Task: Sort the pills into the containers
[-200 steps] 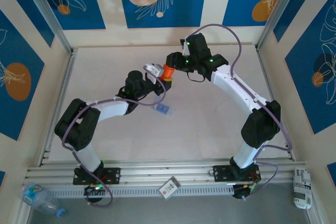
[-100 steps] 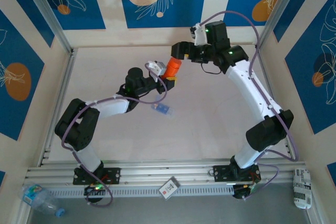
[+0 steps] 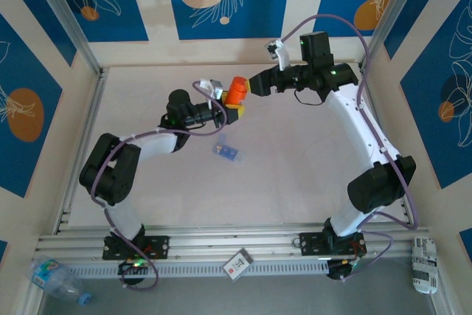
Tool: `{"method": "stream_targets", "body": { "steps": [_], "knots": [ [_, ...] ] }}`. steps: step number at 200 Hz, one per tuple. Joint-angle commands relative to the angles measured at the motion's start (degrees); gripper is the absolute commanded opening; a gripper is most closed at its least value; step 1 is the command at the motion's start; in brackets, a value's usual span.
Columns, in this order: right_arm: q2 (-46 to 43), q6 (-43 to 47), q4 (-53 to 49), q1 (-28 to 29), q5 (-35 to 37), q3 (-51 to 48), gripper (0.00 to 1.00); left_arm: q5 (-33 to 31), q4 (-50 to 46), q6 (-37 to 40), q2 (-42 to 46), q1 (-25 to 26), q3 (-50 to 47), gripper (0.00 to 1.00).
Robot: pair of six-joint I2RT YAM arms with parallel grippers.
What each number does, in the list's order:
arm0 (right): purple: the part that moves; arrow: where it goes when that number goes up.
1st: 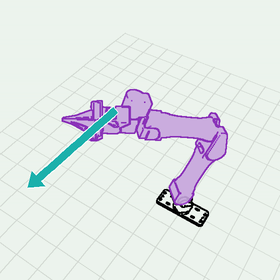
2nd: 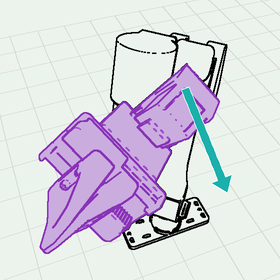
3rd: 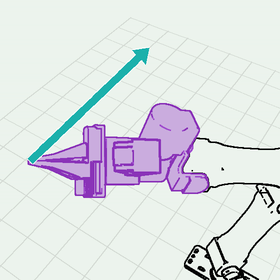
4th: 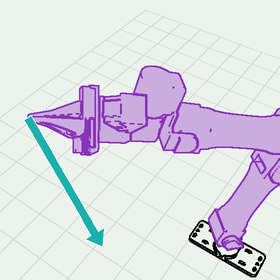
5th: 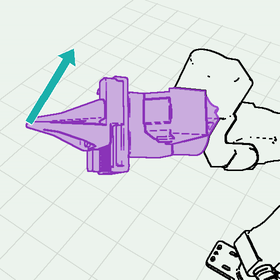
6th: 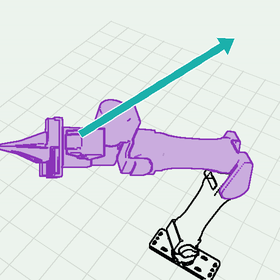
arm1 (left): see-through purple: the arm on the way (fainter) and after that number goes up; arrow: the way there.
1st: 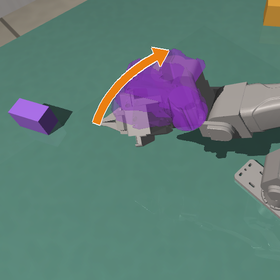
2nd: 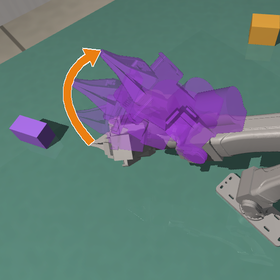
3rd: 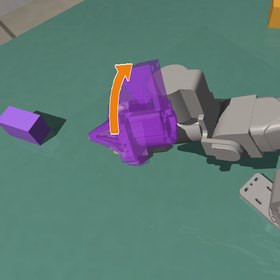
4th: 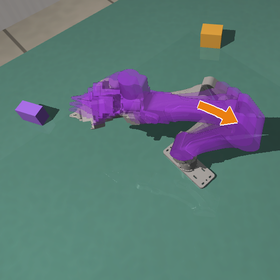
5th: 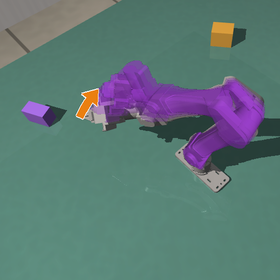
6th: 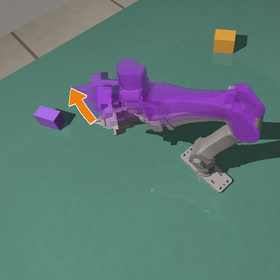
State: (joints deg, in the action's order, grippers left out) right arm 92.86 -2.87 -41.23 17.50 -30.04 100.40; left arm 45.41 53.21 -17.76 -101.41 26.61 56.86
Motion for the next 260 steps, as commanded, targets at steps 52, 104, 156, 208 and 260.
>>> {"method": "stream_targets", "body": {
  "steps": [52, 104, 156, 208, 260],
  "knots": [
    [5.75, 1.65, -3.08, 1.74, -3.04, 5.03, 0.76, 3.86, 2.77, -1.49, -0.11, -0.22, 2.44, 0.0],
    [7.79, 1.14, -3.67, 2.45, -3.08, 6.56, 0.63, 4.12, 2.38, -1.42, -0.01, -0.27, 2.3, 0.0],
    [8.46, 0.12, -3.43, 2.62, -4.83, 6.18, 0.38, 4.51, 2.29, -1.71, -0.02, -0.24, 2.78, 0.0],
    [7.82, -7.29, -1.43, 6.96, 3.61, 2.48, 0.35, 1.91, 1.32, -0.28, 0.55, -0.17, 2.66, 0.0],
    [8.13, -25.58, 4.4, 13.57, 19.6, -3.48, 0.32, -5.16, -1.95, 6.03, 3.38, 0.14, 1.08, 0.0]
  ]
}}
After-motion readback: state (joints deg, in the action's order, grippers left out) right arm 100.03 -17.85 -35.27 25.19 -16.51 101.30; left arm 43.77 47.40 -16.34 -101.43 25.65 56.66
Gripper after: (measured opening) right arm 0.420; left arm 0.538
